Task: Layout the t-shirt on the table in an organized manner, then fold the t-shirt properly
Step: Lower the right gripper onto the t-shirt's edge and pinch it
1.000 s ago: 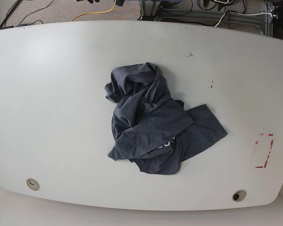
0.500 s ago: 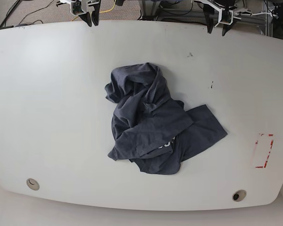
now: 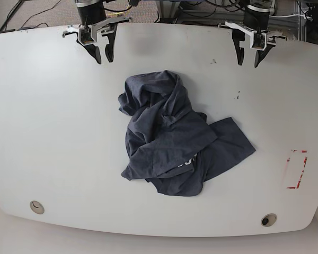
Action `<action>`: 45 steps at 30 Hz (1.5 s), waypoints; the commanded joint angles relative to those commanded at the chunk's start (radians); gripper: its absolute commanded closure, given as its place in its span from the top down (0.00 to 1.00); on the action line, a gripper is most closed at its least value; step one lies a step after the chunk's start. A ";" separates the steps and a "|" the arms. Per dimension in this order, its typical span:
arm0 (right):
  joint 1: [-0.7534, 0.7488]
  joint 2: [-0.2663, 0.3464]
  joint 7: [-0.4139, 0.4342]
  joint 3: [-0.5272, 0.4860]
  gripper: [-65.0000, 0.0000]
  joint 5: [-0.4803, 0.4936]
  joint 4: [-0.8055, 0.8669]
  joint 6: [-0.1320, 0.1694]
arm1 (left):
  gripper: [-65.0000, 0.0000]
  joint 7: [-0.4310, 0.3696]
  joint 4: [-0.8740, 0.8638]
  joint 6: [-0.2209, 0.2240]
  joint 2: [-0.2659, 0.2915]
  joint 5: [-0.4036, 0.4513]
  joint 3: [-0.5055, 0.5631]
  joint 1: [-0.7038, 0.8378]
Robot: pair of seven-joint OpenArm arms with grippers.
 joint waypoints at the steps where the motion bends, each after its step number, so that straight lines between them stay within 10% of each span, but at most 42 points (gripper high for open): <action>1: 0.023 0.000 -0.018 -0.012 0.47 0.000 0.000 0.000 | 0.37 0.000 0.000 0.000 0.000 0.000 0.000 -0.008; 17: 0.333 -0.002 -0.302 -0.057 0.49 0.002 -0.003 0.002 | 0.38 0.000 0.000 -0.002 0.000 0.000 0.054 -0.077; 26: 0.446 -0.002 -0.454 -0.055 0.49 0.003 -0.035 0.002 | 0.73 0.002 0.000 -0.002 0.000 0.000 0.055 -0.077; 45: 0.566 -0.002 -0.505 -0.054 0.49 0.003 -0.299 0.002 | 0.60 0.002 0.000 -0.002 -0.002 0.000 0.055 -0.083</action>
